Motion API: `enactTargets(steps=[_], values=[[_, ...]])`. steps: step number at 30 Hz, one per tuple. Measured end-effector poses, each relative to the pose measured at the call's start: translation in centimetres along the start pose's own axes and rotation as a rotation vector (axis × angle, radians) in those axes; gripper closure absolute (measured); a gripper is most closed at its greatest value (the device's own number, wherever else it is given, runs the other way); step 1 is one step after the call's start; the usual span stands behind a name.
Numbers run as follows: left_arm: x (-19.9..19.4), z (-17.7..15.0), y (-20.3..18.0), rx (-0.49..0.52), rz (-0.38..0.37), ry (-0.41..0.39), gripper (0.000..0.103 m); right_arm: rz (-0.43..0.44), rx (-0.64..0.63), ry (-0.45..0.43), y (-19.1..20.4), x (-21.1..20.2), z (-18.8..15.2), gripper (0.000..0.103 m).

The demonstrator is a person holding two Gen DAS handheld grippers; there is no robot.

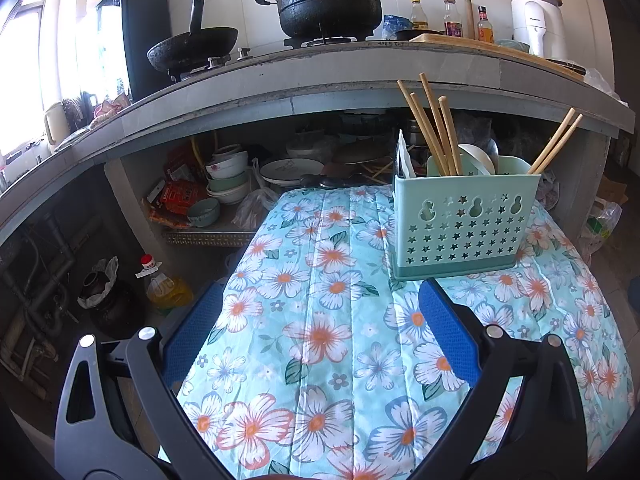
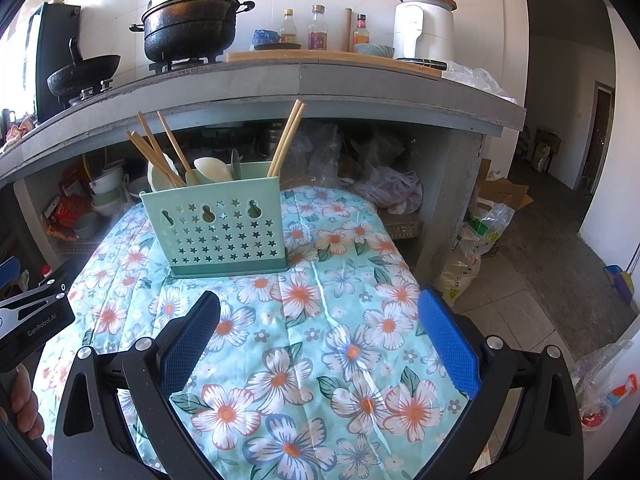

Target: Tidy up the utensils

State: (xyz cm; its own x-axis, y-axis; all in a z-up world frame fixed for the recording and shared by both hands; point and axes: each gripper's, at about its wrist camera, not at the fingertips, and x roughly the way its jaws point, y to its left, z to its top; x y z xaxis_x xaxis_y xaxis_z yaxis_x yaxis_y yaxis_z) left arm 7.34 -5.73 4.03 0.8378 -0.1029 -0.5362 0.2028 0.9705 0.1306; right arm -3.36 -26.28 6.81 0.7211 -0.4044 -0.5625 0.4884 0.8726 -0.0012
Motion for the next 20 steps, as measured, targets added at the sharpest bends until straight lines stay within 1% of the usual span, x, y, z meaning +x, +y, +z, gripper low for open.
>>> enactTargets(steps=[20], values=[[-0.03,0.27,0.16,-0.008,0.000,0.007,0.009,0.006,-0.005,0.000,0.40,-0.26,0.38,0.007]])
